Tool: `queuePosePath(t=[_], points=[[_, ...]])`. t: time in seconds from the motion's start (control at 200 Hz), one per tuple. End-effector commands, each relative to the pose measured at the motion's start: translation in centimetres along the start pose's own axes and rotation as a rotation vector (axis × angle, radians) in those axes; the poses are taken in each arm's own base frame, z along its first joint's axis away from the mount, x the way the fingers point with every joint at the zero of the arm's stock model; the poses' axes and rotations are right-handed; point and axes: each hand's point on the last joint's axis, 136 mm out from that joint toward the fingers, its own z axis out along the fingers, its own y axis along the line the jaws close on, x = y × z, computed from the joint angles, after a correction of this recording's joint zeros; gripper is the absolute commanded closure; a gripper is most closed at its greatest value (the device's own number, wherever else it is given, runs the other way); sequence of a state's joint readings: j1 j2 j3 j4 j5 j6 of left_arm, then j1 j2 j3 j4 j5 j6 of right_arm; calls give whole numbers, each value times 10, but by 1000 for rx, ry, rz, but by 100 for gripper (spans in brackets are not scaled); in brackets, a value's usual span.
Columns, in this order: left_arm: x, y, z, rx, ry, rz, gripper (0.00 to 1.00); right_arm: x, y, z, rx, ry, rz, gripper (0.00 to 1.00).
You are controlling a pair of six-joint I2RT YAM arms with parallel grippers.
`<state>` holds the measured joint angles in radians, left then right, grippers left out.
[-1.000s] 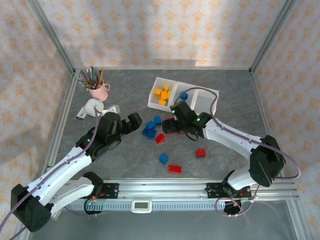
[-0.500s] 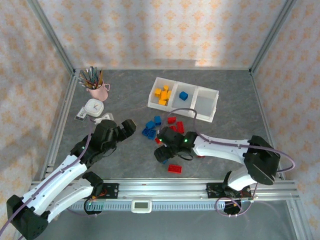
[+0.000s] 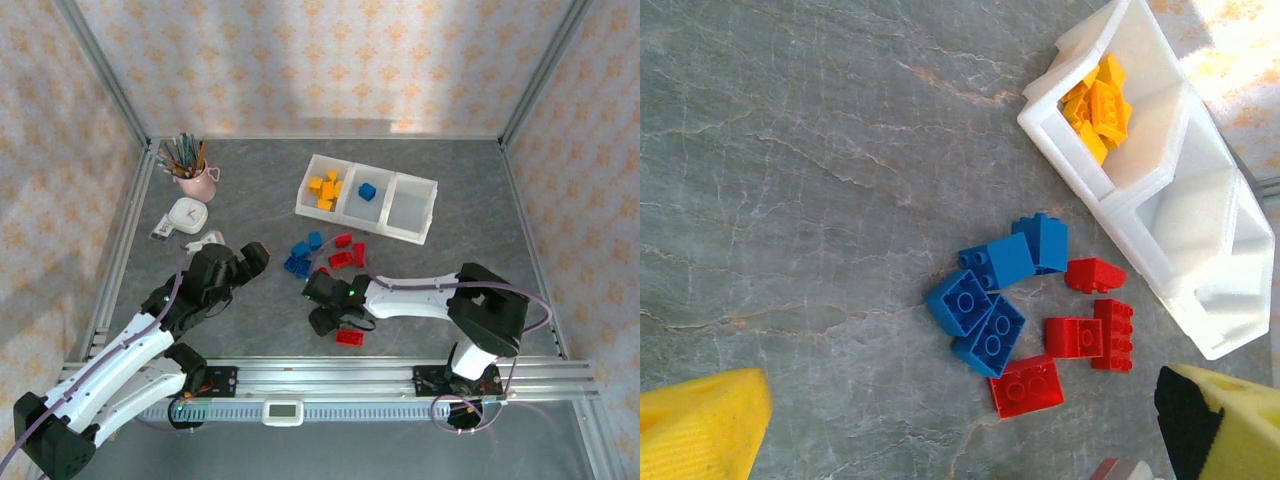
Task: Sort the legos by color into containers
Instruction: Pick up the lego from the bottom-center of the table, then place the lego in the container.
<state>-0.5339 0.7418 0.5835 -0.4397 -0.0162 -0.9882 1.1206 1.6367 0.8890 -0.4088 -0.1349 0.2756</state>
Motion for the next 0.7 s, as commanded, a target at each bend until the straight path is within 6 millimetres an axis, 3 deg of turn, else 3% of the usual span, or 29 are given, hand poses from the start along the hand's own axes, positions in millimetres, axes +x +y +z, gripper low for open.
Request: queuePosePath(t=[0.0,0.205,0.33,0.486,0.696], points=[[-2,8,0,-23,-20,-16,1,-16,-3,-6,39,-54,7,47],[-3,5,1,-14,-20,-14,1,-21,-1,-9,28,-70,16,68],[-4,-1,2,1,-17,-12,1,-35,-1,-20,33,-102,35,77],[-9,-14,3,17,-10,14,1,-63,-13,-49,19,-185,117,79],[-14,-37,11,69,-2,41,1,-108,-60,-95,49,-321,264,78]])
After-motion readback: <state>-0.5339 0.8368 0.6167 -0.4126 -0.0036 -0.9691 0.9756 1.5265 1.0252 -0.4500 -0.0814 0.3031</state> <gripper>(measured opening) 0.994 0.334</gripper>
